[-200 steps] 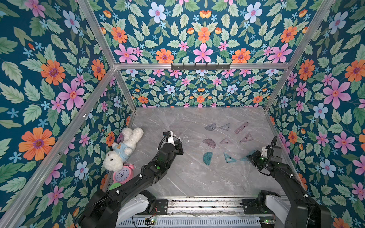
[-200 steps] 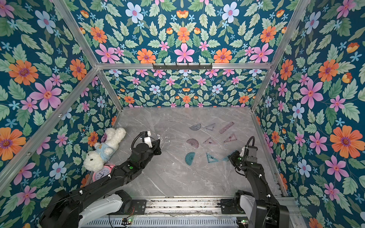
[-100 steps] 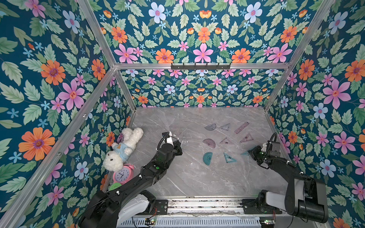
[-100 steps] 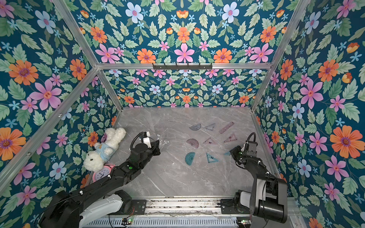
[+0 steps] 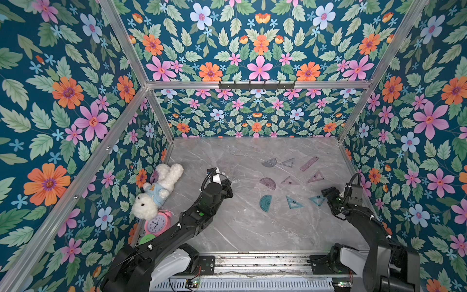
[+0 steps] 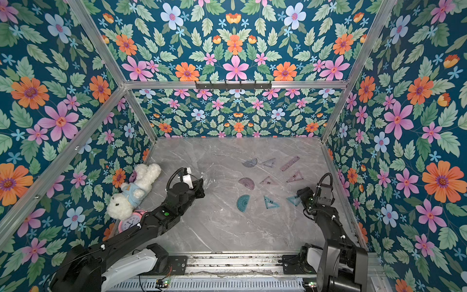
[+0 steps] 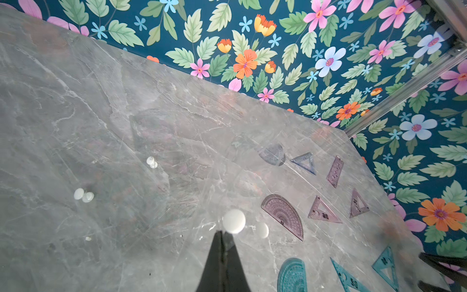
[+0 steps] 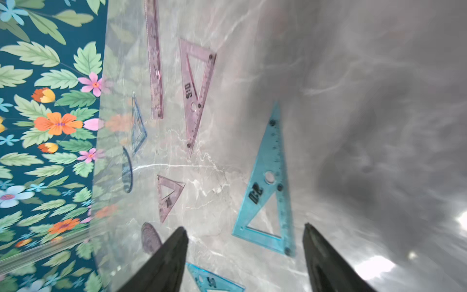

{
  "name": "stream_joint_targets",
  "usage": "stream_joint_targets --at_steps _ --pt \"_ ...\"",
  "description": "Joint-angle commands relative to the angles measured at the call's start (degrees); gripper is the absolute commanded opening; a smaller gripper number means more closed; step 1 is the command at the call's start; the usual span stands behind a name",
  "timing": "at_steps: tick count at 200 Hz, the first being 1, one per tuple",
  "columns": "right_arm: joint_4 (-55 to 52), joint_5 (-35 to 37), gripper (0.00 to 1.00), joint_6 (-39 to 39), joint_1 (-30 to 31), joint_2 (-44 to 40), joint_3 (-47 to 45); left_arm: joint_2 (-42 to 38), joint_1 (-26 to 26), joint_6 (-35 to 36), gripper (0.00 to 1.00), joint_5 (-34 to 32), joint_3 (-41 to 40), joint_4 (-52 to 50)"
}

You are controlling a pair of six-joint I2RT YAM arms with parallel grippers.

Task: Open the ruler set and take out the ruler
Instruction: Place the ruler at the center of the board, then place the ruler set bag at the center of the board.

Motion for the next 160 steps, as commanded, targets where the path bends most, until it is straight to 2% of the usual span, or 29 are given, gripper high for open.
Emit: stream_joint_targets --at_steps 1,33,88,114,126,157,160 --pt "-6.67 5.98 0.77 -2.09 -0.01 -4.46 -0.56 1.58 0.13 -1.69 0.00 -2.10 1.64 -5.47" --pt "-8.60 5.52 0.78 -3.41 -0.02 -8.95 -0.74 3.86 0.85 -4.08 0.00 -1.99 1.78 -7.81" --pt "-7.83 2.20 0.78 -4.01 -0.03 -8.42 -0.37 9.18 2.95 -6.92 0.00 1.05 2.63 -9.29" --pt "-7.48 1.10 0.79 -4.57 0.03 -8.13 -0.51 9.61 2.94 -6.82 0.43 2.27 3.01 -9.09" --pt "-7.43 0.73 0.82 -4.88 0.05 -7.98 -0.48 9.19 2.94 -6.73 0.58 1.86 3.27 -9.76" --pt "-7.43 -0.90 0.84 -5.50 0.16 -7.35 0.11 6.97 2.94 -6.54 0.80 1.13 3.37 -10.65" --pt "-7.43 -1.03 0.84 -5.50 0.17 -7.44 0.26 6.65 2.94 -6.52 0.86 1.13 3.31 -10.57"
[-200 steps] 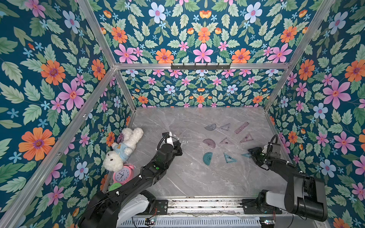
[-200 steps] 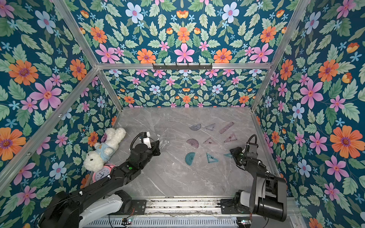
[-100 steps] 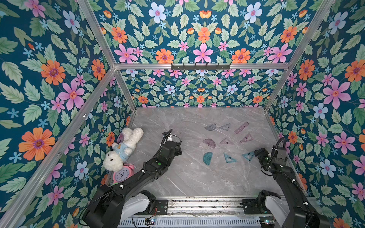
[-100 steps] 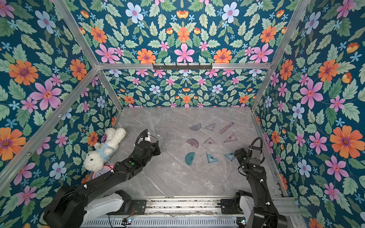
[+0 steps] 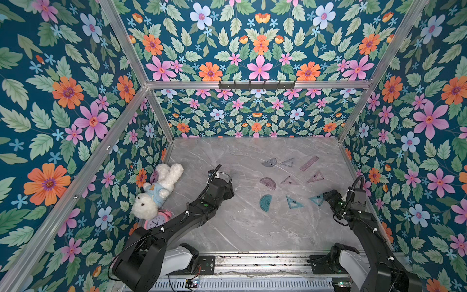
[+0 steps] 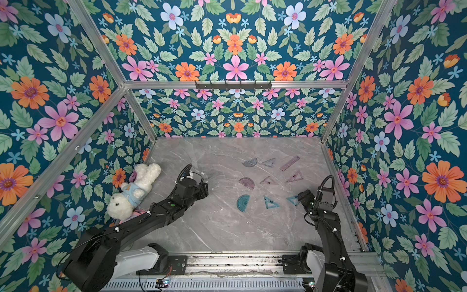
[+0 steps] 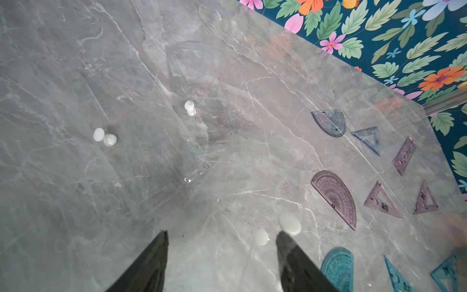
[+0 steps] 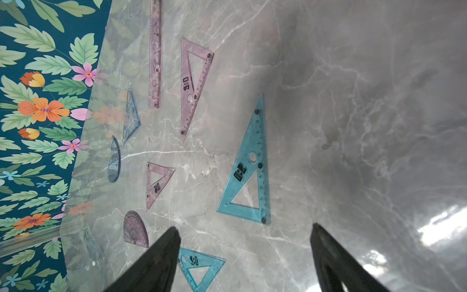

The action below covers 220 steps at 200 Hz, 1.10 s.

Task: Open the ruler set and take out the ruler
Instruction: Place the ruler set bag at the center of the board, then reset both arms

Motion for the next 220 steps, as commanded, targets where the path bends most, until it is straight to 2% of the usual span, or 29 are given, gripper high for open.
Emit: stream_joint_targets --at_steps 1,6,10,49,75,86,103,124,135,153,173,186,194,220 --pt "-0.13 -1.57 0.84 -0.93 0.17 0.14 0.86 -1.72 0.19 -0.39 0.88 -0.58 0.10 -0.60" --pt "-0.09 -1.69 0.84 -1.08 0.46 0.07 1.03 -2.18 0.15 -0.27 0.97 -0.49 0.08 -0.59" --pt "-0.21 -1.74 0.84 -1.17 0.75 -0.03 1.26 -2.62 0.14 -0.14 0.99 -0.36 0.09 -0.61" --pt "-3.11 2.80 0.86 -2.47 6.85 -1.72 4.46 -4.92 0.14 0.79 0.99 -0.80 0.79 -2.62" --pt "-1.53 1.87 0.83 -3.00 8.29 -3.42 5.13 -8.69 0.19 1.54 0.99 -4.05 -0.07 -2.04" --pt "1.26 2.42 0.80 -3.88 8.42 -4.51 4.19 -10.15 0.45 2.74 0.99 -6.23 -0.18 -1.21" --pt "7.30 6.90 0.77 -5.82 9.50 -6.41 1.22 -10.34 1.34 6.09 0.99 -10.26 1.19 -0.96" --pt "22.75 10.18 0.77 -11.03 10.97 -8.67 -5.56 -10.33 1.72 13.03 0.99 -19.41 2.37 0.79" --pt "27.12 11.86 0.78 -14.04 11.30 -9.32 -7.08 -11.05 1.90 18.04 0.99 -24.99 0.68 5.27" --pt "28.46 15.53 0.79 -19.90 11.68 -7.87 -6.48 -12.73 2.64 28.32 0.99 -29.77 -6.27 19.57" --pt "29.72 18.61 0.80 -23.46 11.76 -4.18 -5.98 -13.44 5.96 34.63 0.99 -30.82 -13.58 31.47" --pt "34.98 19.08 0.80 -25.06 11.94 -1.35 -7.71 -12.20 9.28 33.66 0.99 -30.83 -16.58 34.45" --pt "38.41 19.22 0.80 -26.34 12.19 0.46 -8.94 -10.78 11.78 32.14 0.99 -28.54 -18.07 35.94" --pt "50.03 22.09 0.81 -32.80 15.73 7.76 -11.67 -4.65 15.61 34.24 0.99 -24.11 -18.47 41.70"
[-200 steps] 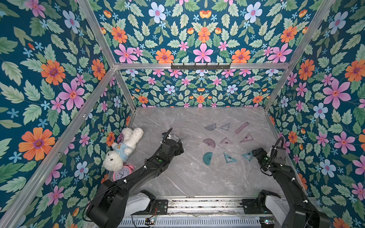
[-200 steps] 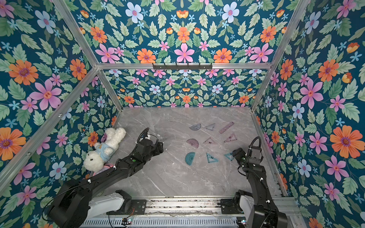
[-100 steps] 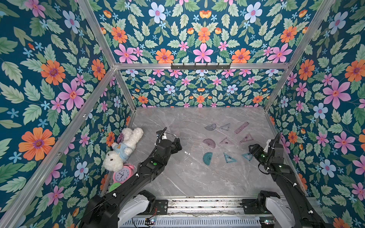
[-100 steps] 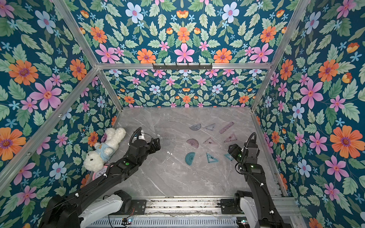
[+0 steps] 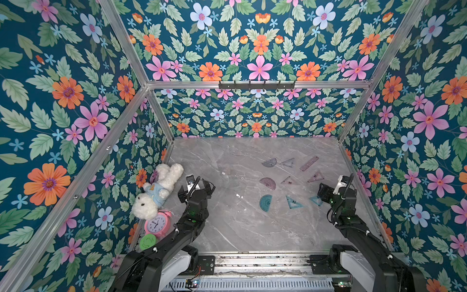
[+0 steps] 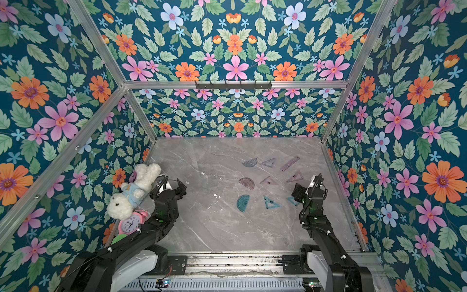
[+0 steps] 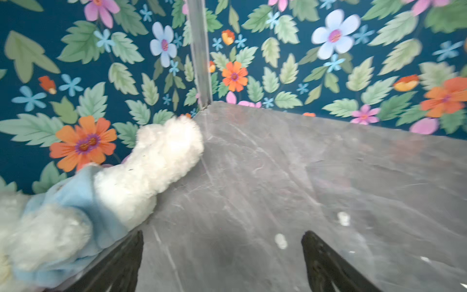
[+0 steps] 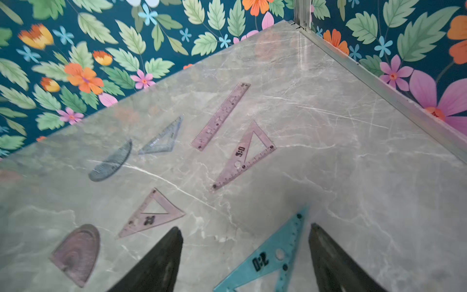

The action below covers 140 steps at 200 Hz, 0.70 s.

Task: Open the ruler set and take out the ruler
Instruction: Reset both arms

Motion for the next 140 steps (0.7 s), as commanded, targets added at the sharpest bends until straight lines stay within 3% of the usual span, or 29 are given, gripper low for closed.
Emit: stream_joint_targets --at_steps 1,10,26,42,71,92,107,116,123,130,140 --pt "14.22 3.77 0.81 -7.81 2.02 4.67 -1.25 4.67 2.76 3.75 0.99 3.53 -0.08 11.56" --pt "13.72 2.90 0.81 -8.66 2.92 5.63 -0.45 8.25 4.41 3.06 0.99 4.55 0.02 12.92" --pt "22.44 1.62 0.82 -10.84 3.19 9.75 -1.49 14.35 7.76 2.58 0.99 6.76 -1.35 20.46" --pt "22.66 1.07 0.82 -12.72 3.18 11.75 -0.06 15.22 9.32 1.99 0.99 9.55 -1.36 23.09" --pt "31.35 -0.87 0.80 -15.51 3.21 19.40 -0.29 20.69 13.06 7.27 0.99 19.69 -0.46 29.82" --pt "41.24 -1.68 0.76 -16.96 3.22 28.86 0.53 27.87 16.46 9.35 0.99 31.05 -0.67 37.82" --pt "30.73 -3.72 0.76 -15.27 1.92 25.78 2.81 34.07 17.50 9.61 0.99 33.70 -1.89 47.95" --pt "34.00 -5.98 0.76 -14.99 0.78 27.76 3.03 32.43 17.89 9.10 0.99 34.64 0.05 41.08" --pt "30.70 -6.21 0.79 -14.41 0.29 26.93 3.77 31.64 18.35 9.29 0.99 36.58 2.34 34.71" --pt "26.98 -6.66 0.81 -13.47 -0.47 26.21 5.03 32.62 18.70 9.30 0.99 37.99 3.99 33.71" --pt "30.58 -8.60 0.86 -12.53 -1.72 27.29 4.32 32.63 20.68 7.93 0.99 40.70 4.64 32.38"
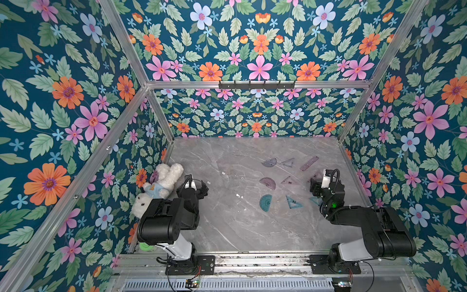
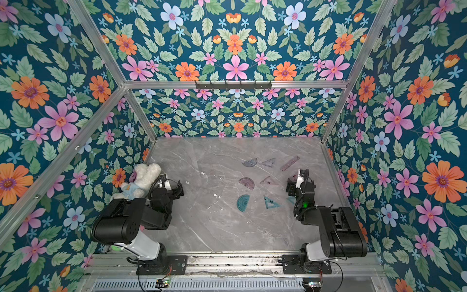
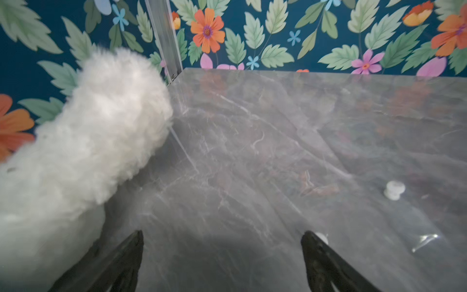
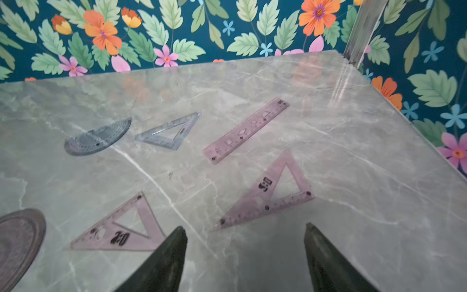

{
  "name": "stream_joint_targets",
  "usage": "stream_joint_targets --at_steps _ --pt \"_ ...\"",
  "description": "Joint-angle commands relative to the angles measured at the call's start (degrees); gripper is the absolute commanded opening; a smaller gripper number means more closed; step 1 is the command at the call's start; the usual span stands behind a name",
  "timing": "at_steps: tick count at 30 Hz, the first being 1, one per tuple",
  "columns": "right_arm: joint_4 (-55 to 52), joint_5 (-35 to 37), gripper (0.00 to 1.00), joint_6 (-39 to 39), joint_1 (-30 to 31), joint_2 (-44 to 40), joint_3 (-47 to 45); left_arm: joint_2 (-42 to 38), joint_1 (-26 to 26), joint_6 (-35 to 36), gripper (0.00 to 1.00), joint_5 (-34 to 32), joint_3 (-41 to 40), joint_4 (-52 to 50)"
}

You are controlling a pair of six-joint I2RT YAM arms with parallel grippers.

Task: Open the ruler set and take out the ruler
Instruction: Reset both arms

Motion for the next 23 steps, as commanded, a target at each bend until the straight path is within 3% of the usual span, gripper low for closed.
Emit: stream_joint_targets --at_steps 1,6,23 --pt "1.85 -4.56 0.87 1.10 -1.94 0.61 0.52 0.23 2.41 0.00 0.99 9.16 2.36 -0.39" --pt "1.35 -4.57 0.99 1.03 -1.99 0.42 0.57 -0.13 2.11 0.36 0.99 8.23 2.12 -0.51" --pt "1.22 -4.43 0.99 0.82 -1.86 0.30 0.45 0.13 1.77 0.54 0.99 7.44 2.36 -0.63"
